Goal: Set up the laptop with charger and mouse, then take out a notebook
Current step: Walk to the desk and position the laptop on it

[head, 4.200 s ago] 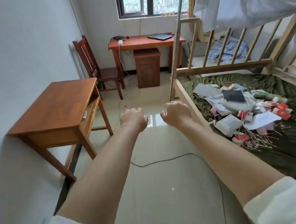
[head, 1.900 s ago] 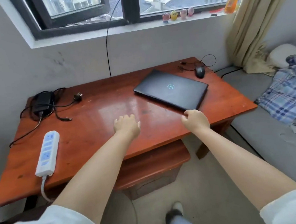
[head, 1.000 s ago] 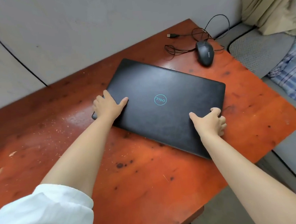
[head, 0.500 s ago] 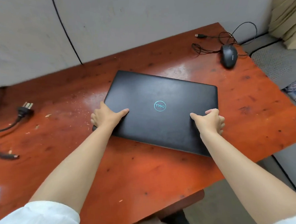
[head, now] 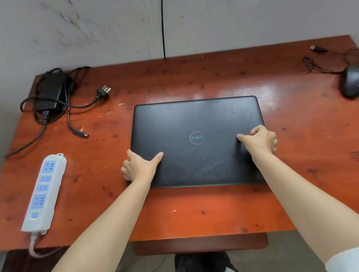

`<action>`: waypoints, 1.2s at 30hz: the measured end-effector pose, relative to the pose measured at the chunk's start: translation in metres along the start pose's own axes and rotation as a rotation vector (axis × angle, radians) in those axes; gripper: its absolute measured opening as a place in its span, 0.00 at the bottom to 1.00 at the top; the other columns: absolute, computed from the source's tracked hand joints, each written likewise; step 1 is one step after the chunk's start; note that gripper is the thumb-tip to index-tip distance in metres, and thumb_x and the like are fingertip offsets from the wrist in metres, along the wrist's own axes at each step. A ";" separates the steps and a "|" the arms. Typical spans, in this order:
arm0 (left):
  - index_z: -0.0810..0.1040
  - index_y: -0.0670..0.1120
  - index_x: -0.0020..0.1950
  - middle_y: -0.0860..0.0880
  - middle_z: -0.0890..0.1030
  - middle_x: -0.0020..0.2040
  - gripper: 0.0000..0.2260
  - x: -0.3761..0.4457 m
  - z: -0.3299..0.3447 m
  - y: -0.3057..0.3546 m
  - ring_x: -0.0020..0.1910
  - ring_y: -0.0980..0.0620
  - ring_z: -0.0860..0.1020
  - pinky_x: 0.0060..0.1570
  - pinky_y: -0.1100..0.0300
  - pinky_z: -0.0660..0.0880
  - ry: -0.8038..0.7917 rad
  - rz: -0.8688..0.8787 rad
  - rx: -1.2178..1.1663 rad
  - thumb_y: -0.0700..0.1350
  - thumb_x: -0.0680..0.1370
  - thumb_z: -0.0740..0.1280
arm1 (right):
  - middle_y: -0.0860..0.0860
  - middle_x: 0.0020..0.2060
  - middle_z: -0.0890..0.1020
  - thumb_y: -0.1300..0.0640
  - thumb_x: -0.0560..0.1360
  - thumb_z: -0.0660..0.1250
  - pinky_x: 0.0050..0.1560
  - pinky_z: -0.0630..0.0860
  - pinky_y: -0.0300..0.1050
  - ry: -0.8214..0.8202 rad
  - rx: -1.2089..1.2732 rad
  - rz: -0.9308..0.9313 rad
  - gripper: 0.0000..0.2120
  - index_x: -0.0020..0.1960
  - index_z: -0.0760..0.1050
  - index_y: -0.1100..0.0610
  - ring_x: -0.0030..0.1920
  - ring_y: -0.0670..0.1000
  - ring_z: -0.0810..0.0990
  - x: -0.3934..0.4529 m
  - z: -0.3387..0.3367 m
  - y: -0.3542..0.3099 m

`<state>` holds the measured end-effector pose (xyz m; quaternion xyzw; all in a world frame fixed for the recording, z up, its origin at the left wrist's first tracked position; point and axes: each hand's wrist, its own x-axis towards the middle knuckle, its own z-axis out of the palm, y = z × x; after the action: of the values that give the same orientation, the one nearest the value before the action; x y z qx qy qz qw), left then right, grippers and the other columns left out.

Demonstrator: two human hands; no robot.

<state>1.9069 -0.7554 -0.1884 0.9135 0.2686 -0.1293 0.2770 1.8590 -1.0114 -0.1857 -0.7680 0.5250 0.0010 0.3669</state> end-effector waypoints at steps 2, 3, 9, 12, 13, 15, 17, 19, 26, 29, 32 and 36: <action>0.63 0.41 0.68 0.38 0.72 0.65 0.39 -0.002 0.002 0.000 0.65 0.37 0.66 0.63 0.46 0.66 0.020 -0.009 -0.014 0.58 0.65 0.75 | 0.58 0.62 0.70 0.54 0.67 0.70 0.64 0.65 0.53 0.001 -0.008 0.000 0.12 0.47 0.73 0.56 0.64 0.61 0.66 0.004 -0.001 -0.002; 0.63 0.41 0.68 0.38 0.72 0.65 0.39 -0.002 0.003 0.000 0.65 0.37 0.66 0.63 0.46 0.66 0.027 -0.008 -0.016 0.58 0.65 0.75 | 0.58 0.62 0.70 0.54 0.67 0.70 0.64 0.66 0.53 0.003 -0.014 -0.001 0.13 0.49 0.74 0.56 0.64 0.61 0.66 0.005 -0.001 -0.003; 0.62 0.41 0.70 0.38 0.72 0.65 0.40 -0.002 0.005 -0.002 0.65 0.37 0.66 0.64 0.47 0.66 0.055 0.010 -0.025 0.57 0.66 0.75 | 0.57 0.63 0.70 0.52 0.67 0.71 0.64 0.65 0.53 -0.006 -0.026 -0.005 0.15 0.51 0.74 0.56 0.64 0.60 0.66 0.008 0.001 0.000; 0.61 0.41 0.71 0.38 0.71 0.66 0.41 -0.001 0.003 -0.003 0.66 0.37 0.65 0.65 0.45 0.65 0.051 0.021 -0.007 0.58 0.66 0.74 | 0.58 0.64 0.70 0.51 0.67 0.71 0.64 0.65 0.53 -0.006 -0.030 -0.001 0.16 0.51 0.75 0.56 0.65 0.61 0.66 0.006 0.003 0.005; 0.61 0.41 0.71 0.38 0.71 0.67 0.41 0.000 0.002 -0.004 0.66 0.37 0.65 0.65 0.45 0.64 0.048 0.026 -0.002 0.58 0.66 0.74 | 0.58 0.64 0.69 0.51 0.67 0.71 0.64 0.65 0.53 -0.009 -0.032 0.004 0.16 0.52 0.75 0.55 0.65 0.61 0.66 0.006 0.004 0.006; 0.61 0.41 0.71 0.38 0.71 0.66 0.41 0.000 0.002 -0.005 0.66 0.36 0.65 0.66 0.45 0.64 0.046 0.033 0.009 0.58 0.66 0.74 | 0.58 0.65 0.69 0.51 0.67 0.71 0.65 0.64 0.53 -0.013 -0.036 0.013 0.16 0.52 0.75 0.55 0.65 0.61 0.66 0.005 0.005 0.007; 0.61 0.41 0.71 0.37 0.71 0.66 0.41 -0.001 0.001 -0.005 0.66 0.36 0.65 0.65 0.45 0.64 0.048 0.037 0.017 0.58 0.67 0.74 | 0.58 0.65 0.68 0.50 0.67 0.71 0.65 0.64 0.53 -0.019 -0.041 0.016 0.17 0.53 0.75 0.55 0.65 0.61 0.65 0.004 0.004 0.006; 0.62 0.41 0.71 0.37 0.71 0.66 0.40 -0.001 0.001 -0.005 0.66 0.36 0.65 0.65 0.45 0.64 0.047 0.039 0.018 0.58 0.67 0.74 | 0.58 0.65 0.68 0.50 0.67 0.71 0.65 0.64 0.53 -0.021 -0.043 0.010 0.17 0.53 0.74 0.55 0.65 0.61 0.65 0.004 0.004 0.007; 0.62 0.41 0.71 0.37 0.72 0.65 0.41 -0.006 0.001 -0.009 0.65 0.36 0.67 0.64 0.45 0.66 0.045 0.032 0.039 0.59 0.66 0.74 | 0.57 0.65 0.68 0.50 0.67 0.72 0.65 0.65 0.53 -0.046 -0.055 0.013 0.17 0.53 0.75 0.56 0.65 0.60 0.66 0.004 -0.002 0.007; 0.61 0.40 0.71 0.36 0.72 0.65 0.41 -0.005 0.002 -0.011 0.65 0.36 0.67 0.64 0.45 0.66 0.050 0.039 0.043 0.59 0.66 0.74 | 0.57 0.65 0.68 0.50 0.68 0.71 0.65 0.65 0.53 -0.064 -0.081 0.014 0.17 0.54 0.74 0.56 0.65 0.60 0.66 0.003 -0.002 0.006; 0.60 0.40 0.71 0.36 0.71 0.65 0.42 -0.004 0.002 -0.012 0.65 0.36 0.66 0.65 0.45 0.65 0.047 0.059 0.049 0.59 0.67 0.73 | 0.59 0.65 0.67 0.50 0.70 0.69 0.65 0.63 0.54 -0.063 -0.111 -0.028 0.18 0.55 0.72 0.57 0.66 0.61 0.64 -0.002 -0.003 0.004; 0.54 0.38 0.74 0.36 0.63 0.71 0.39 -0.010 0.005 -0.018 0.70 0.38 0.59 0.69 0.46 0.59 0.045 0.178 0.121 0.58 0.73 0.67 | 0.64 0.73 0.56 0.51 0.73 0.65 0.71 0.53 0.61 0.012 -0.403 -0.339 0.21 0.62 0.68 0.61 0.73 0.62 0.53 -0.028 0.010 0.009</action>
<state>1.8879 -0.7495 -0.1966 0.9514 0.1843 -0.0995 0.2257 1.8433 -0.9850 -0.1874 -0.9026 0.3801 0.0392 0.1983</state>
